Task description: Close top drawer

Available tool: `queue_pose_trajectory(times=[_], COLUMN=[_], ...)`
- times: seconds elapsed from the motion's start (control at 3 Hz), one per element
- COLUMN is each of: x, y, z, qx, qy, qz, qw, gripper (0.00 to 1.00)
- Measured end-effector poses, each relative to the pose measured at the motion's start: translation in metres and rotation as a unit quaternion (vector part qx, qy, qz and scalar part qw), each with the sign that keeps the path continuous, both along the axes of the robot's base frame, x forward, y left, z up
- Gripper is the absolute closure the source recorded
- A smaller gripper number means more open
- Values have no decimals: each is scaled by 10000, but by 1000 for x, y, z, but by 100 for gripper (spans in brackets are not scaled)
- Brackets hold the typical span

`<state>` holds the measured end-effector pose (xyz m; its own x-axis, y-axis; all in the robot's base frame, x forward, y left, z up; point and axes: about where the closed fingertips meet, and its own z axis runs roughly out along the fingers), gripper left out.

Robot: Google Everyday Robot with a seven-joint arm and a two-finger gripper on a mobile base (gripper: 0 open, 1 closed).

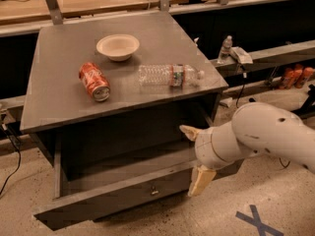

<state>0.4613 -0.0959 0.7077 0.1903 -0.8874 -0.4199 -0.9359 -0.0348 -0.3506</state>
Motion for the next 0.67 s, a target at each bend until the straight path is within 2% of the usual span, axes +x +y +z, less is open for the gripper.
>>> queue_pose_trajectory(times=[0.33, 0.67], x=[14, 22], y=[7, 9], z=[-26, -35], qx=[-102, -132], qy=[46, 46], qz=[-186, -294], qw=[9998, 9995], gripper=[0, 0])
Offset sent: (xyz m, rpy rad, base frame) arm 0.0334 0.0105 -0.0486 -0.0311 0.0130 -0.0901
